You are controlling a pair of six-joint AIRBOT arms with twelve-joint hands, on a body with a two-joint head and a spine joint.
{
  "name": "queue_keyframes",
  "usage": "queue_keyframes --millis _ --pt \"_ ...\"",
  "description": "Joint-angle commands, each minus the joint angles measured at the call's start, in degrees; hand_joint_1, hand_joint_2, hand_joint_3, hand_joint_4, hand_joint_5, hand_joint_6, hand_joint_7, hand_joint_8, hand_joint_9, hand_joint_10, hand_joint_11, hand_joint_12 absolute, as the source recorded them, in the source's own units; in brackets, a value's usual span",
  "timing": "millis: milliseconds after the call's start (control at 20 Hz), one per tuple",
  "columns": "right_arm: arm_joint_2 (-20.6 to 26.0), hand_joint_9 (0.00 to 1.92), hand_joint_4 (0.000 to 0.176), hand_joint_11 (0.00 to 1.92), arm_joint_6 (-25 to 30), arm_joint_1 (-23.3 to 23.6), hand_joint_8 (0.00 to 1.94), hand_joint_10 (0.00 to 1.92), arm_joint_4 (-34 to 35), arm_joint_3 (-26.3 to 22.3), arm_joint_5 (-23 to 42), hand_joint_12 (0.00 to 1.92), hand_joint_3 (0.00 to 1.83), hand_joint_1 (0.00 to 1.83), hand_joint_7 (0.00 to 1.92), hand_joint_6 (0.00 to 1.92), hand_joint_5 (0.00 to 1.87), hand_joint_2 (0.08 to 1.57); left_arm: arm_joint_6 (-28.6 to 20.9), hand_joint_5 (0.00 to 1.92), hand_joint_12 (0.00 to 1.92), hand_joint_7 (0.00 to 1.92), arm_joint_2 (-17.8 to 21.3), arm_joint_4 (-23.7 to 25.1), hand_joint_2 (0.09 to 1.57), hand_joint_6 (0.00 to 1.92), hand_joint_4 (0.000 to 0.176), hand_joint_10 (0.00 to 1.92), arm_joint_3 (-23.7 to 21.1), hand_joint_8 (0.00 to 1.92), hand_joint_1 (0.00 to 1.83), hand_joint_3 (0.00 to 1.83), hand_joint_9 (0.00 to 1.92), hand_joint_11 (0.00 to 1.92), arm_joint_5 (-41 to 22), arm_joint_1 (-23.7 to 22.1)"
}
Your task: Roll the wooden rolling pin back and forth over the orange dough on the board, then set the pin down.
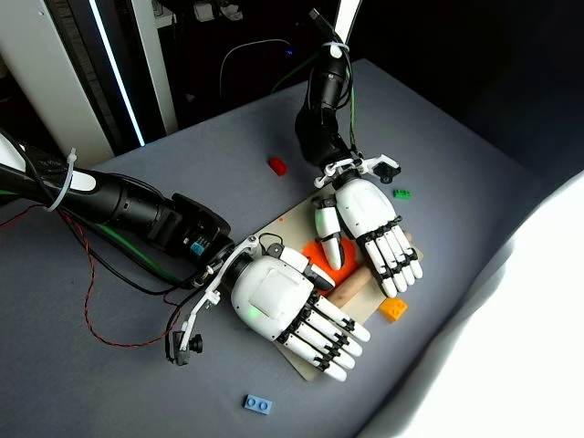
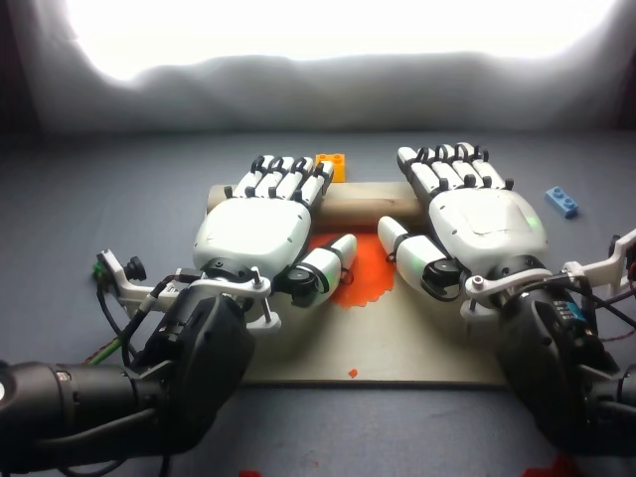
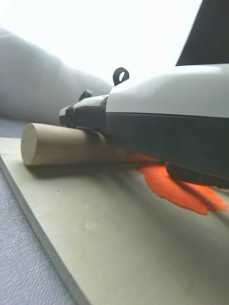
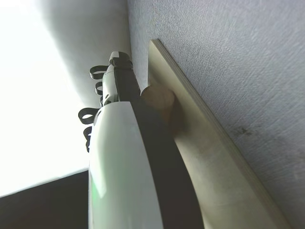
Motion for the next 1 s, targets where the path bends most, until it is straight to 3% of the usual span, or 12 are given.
queue_keyframes --millis 0,400,500,950 --pt "0.2 0.07 0.0 0.0 0.3 -0.2 0.01 0.01 -3.4 -0.1 6.4 0.0 0.0 0.0 0.11 0.01 0.1 1.53 -0.1 0.01 0.0 0.03 0.6 2.6 1.5 0.0 0.0 0.0 -0.1 0.0 0.0 0.0 0.0 0.0 -5.1 0.1" --pt "0.1 0.1 0.0 0.03 0.3 -0.4 0.01 0.01 -3.4 -0.3 6.5 0.03 0.0 0.0 0.14 0.01 0.13 1.54 -0.8 0.01 0.0 0.03 1.8 2.1 1.51 0.0 0.0 0.0 -1.1 0.0 0.0 0.0 0.0 0.0 -5.1 1.0" --pt "0.1 0.11 0.0 0.0 0.3 -0.6 0.0 0.0 -3.5 -0.4 6.5 0.19 0.0 0.0 0.16 0.0 0.15 1.54 -1.4 0.01 0.0 0.02 1.8 2.0 1.51 0.0 0.0 0.0 -0.9 0.0 0.0 0.0 0.0 0.0 -5.0 1.0" --pt "0.0 0.07 0.0 0.0 0.3 -1.0 0.0 0.0 -3.5 -1.3 6.8 0.12 0.0 0.0 0.13 0.0 0.13 1.56 -1.7 0.01 0.0 0.02 1.9 1.6 1.52 0.0 0.0 0.0 -0.8 0.0 0.0 0.0 0.0 0.0 -3.6 0.7"
